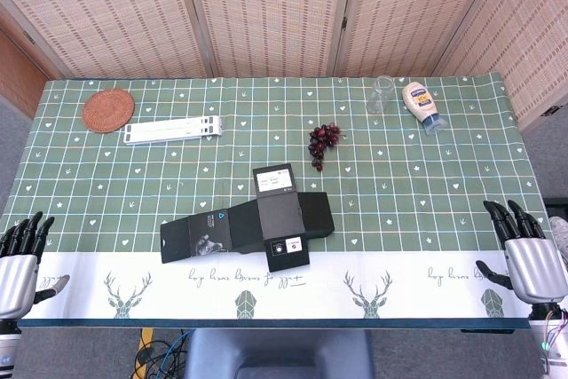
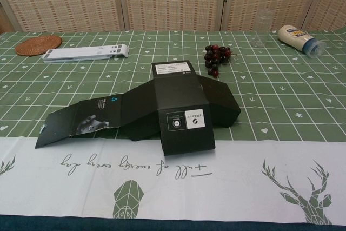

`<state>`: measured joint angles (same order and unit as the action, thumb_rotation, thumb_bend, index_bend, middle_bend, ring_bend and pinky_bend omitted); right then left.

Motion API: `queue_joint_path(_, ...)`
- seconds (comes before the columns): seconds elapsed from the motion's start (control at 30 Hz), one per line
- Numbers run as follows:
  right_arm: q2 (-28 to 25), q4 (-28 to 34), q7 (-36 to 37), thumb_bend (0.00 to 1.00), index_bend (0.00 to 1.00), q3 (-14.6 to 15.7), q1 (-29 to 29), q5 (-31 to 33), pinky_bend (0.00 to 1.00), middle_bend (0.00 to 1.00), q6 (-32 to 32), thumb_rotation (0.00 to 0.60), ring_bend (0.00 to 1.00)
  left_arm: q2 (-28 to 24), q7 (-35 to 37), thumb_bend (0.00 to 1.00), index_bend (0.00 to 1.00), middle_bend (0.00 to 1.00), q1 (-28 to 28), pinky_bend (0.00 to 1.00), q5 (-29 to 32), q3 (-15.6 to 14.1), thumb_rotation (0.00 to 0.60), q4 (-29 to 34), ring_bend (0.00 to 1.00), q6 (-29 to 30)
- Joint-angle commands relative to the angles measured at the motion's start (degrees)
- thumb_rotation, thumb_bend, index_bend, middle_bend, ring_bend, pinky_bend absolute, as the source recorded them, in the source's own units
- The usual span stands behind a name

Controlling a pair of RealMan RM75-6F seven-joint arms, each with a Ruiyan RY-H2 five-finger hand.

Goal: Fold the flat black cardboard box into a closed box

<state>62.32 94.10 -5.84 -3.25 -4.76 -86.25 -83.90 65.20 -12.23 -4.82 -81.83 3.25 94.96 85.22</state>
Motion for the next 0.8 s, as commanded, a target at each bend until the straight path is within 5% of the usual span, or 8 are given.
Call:
queue_joint_path(0.03, 0.06, -0.09, 0.24, 0.2, 0.0, 0.0, -0.08, -0.39, 0.12, 0.1, -0.19, 0.6, 0.06, 0.5, 0.25, 0.14, 0.0, 0.0, 0.05, 0.08, -0.6, 0.1, 0.6, -0.66, 0.0, 0.63)
queue_joint_path(0.6, -1.41, 0.99, -0.25, 0.2, 0.0, -0.34, -3.17, -4.8, 0.12, 0.12, 1.31, 0.6, 0.06, 0.82, 1.42, 0.14, 0.0, 0.0, 0.53, 0.08, -1.87, 0.0, 0.6, -1.03, 0.0, 2.0)
queue_joint_path(0.8, -1.47, 2.8, -2.74, 0.2, 0.0, -1.41, -10.28, -8.1, 0.12, 0.12, 9.22, 0.6, 0.06, 0.9, 1.7, 0.14, 0.0, 0.0, 0.76, 0.08, -1.91, -0.09, 0.6, -1.14, 0.0, 2.16)
